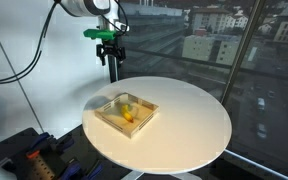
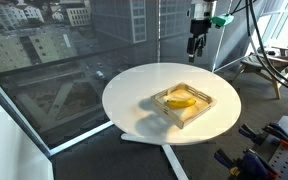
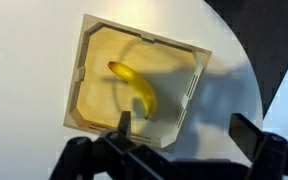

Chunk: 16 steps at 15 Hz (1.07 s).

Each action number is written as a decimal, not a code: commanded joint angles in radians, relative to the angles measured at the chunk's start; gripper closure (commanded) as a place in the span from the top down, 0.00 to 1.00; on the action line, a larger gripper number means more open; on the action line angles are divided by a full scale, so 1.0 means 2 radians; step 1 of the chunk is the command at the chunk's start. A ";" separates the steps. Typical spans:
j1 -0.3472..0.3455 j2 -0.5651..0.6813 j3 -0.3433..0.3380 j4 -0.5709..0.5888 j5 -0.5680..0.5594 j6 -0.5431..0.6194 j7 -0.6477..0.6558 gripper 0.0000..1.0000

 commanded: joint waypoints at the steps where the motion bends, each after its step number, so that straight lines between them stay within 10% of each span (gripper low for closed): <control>1: -0.001 0.008 0.003 0.016 0.002 0.001 -0.005 1.00; 16: -0.010 0.085 0.004 0.123 0.004 -0.006 -0.033 1.00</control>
